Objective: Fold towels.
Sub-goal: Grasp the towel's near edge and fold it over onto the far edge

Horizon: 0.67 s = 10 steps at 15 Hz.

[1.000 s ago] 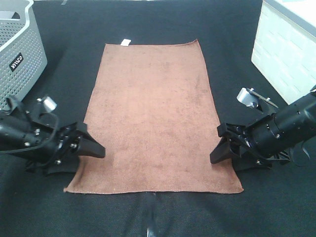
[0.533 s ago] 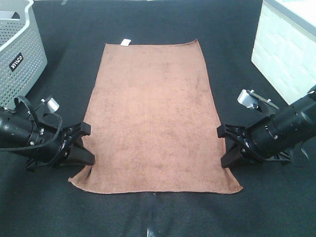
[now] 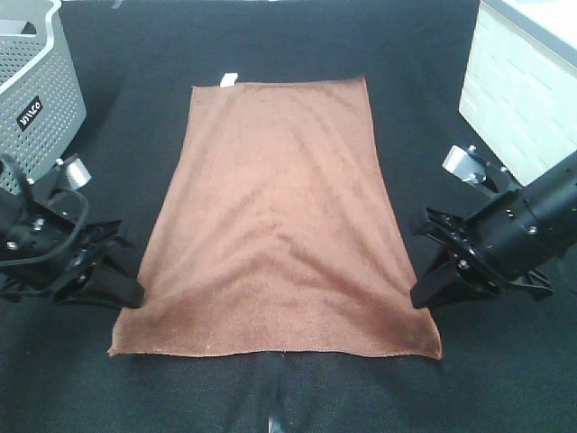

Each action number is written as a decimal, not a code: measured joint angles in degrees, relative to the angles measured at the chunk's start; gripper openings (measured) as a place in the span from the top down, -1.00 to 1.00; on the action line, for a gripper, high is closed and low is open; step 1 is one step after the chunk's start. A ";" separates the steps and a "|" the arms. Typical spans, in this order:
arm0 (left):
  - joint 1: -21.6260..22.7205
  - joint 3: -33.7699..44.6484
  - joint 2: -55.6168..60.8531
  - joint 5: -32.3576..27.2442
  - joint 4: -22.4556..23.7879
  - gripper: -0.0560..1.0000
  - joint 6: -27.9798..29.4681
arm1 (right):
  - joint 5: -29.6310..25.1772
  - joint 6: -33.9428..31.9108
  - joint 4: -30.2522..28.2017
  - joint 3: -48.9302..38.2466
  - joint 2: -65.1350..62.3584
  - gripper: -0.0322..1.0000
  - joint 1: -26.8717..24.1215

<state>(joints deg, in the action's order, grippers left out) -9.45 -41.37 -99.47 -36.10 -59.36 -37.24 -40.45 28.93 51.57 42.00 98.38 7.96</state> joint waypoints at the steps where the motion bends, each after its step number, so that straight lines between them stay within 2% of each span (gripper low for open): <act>1: 0.00 0.86 2.64 -0.80 2.64 0.89 2.58 | -0.92 -1.09 -1.09 -0.80 -1.49 0.89 0.00; 7: 0.00 14.44 17.93 -4.18 6.25 0.89 8.14 | -3.50 -2.23 -2.75 -13.06 -12.55 0.89 0.00; 10: 0.00 16.44 21.54 -4.41 7.33 0.89 10.08 | -4.24 -2.29 -3.27 -14.67 -16.39 0.89 0.00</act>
<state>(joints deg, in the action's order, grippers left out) -9.45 -24.92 -77.92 -40.51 -52.02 -27.16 -44.69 26.64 48.30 27.33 81.99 7.96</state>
